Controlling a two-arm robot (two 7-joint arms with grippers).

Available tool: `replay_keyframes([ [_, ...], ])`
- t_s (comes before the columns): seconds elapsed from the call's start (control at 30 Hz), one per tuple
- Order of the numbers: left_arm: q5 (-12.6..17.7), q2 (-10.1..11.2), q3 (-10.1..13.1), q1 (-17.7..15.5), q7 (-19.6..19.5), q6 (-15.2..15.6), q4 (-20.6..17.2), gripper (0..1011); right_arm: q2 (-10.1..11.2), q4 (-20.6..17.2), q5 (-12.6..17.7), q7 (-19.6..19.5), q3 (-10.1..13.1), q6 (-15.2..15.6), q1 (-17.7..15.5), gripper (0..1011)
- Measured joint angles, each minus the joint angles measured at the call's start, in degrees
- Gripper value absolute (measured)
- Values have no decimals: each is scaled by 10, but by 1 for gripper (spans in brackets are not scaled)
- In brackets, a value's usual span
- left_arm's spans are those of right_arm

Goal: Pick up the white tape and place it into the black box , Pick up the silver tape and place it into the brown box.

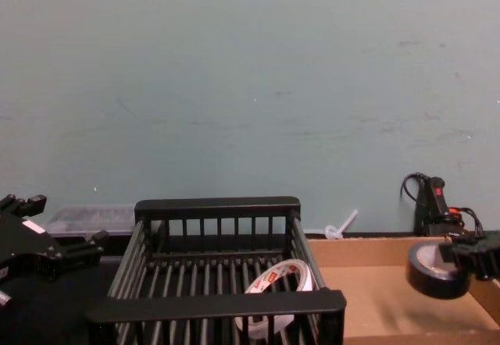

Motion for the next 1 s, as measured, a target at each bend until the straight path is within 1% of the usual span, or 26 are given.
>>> replay_keyframes([
  [0.23, 0, 0, 0, 0, 0, 0, 0, 1001, -16, 30, -13, -4, 2, 1, 21, 158],
  [0.3, 0, 0, 0, 0, 0, 0, 0, 1001, -23, 44, -19, -4, 4, 1, 30, 158],
  [0.43, 0, 0, 0, 0, 0, 0, 0, 1001, -30, 55, -25, -4, 7, 2, 37, 158],
  [0.63, 0, 0, 0, 0, 0, 0, 0, 1001, -37, 61, -31, -2, 12, 3, 39, 158],
  [1.0, 0, 0, 0, 0, 0, 0, 0, 1001, -37, 62, -31, -1, 12, 3, 39, 158],
])
